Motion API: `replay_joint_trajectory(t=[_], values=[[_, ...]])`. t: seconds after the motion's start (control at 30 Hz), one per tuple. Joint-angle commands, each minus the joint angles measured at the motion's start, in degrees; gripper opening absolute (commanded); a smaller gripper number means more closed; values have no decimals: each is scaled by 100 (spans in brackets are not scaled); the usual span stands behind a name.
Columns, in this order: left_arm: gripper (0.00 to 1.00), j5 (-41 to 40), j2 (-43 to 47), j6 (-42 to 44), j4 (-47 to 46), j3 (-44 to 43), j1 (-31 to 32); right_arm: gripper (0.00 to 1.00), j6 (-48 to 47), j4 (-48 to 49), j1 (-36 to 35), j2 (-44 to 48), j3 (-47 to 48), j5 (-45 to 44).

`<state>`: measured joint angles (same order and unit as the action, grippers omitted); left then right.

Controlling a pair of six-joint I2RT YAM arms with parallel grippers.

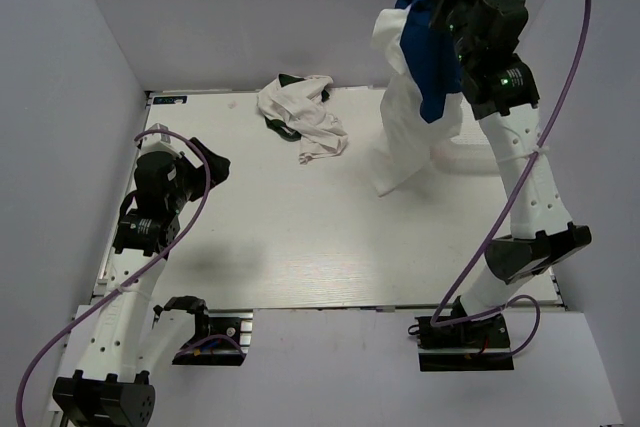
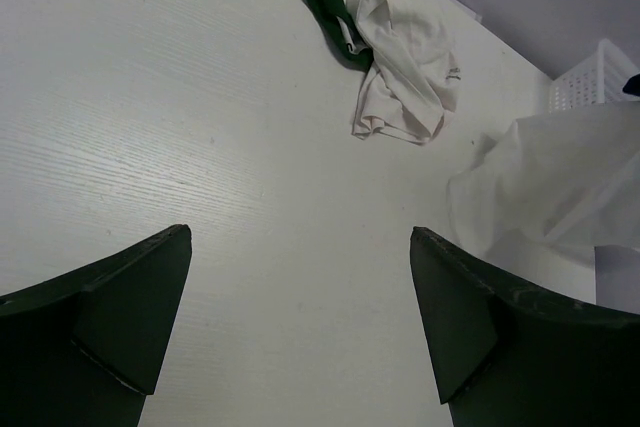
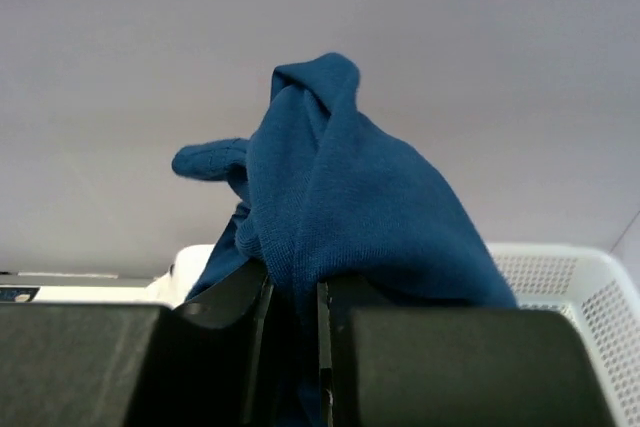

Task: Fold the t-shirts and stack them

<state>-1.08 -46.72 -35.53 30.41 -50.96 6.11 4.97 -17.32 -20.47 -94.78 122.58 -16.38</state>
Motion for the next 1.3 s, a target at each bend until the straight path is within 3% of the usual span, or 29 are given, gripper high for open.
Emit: replay_joint_trajectory(t=[0.0, 0.2, 0.23, 0.33, 0.53, 0.6, 0.63, 0.7, 0.73, 0.8, 0.83, 0.9, 0.93, 1.07, 1.27], values=[[100, -103, 75, 20, 0, -46, -31, 0, -347, 379, 61, 83, 565, 503], [100, -103, 75, 20, 52, -98, -31, 0, 81, 580, 60, 232, 652, 1550], [100, -103, 75, 20, 52, -98, -31, 0, 144, 633, 34, 258, 653, 2238], [100, -103, 128, 20, 52, -98, -31, 0, 478, 704, -36, 215, 609, 3174], [100, -155, 242, -33, 114, -98, -31, 0, 619, 792, -176, 363, -690, 3923], [100, -155, 242, -33, 114, -98, -31, 15, 593, 801, -229, 530, -1507, 3950], [100, -155, 242, -33, 114, -98, -31, 28, 566, 818, -282, 574, -1736, 3906], [100, -155, 242, -33, 114, -98, -31, 36, 601, 1036, -361, 810, -2781, 3704], [100, -155, 242, -33, 114, -98, -31, 44, 654, 1107, -396, 873, -3732, 3608], [100, -103, 181, -33, 61, -46, -31, 44, 803, 1632, -562, 1057, -4407, 3432], [100, -51, 181, -33, 61, -46, -31, 45, 943, 1853, -607, 1067, -5263, 3405], [100, 2, 128, -33, 8, -46, -31, 46, 1075, 2180, -791, 901, -5682, 3274], [100, 3, 76, -33, 8, -46, -31, 48, 1076, 2154, -844, 822, -5719, 3177], [100, 55, 23, -33, 8, -46, -31, 90, 761, 1304, -1143, 400, -5324, 2055], [100, 3, 23, -33, -44, 7, -31, 90, 479, 1310, -1442, 128, -5123, 998]])
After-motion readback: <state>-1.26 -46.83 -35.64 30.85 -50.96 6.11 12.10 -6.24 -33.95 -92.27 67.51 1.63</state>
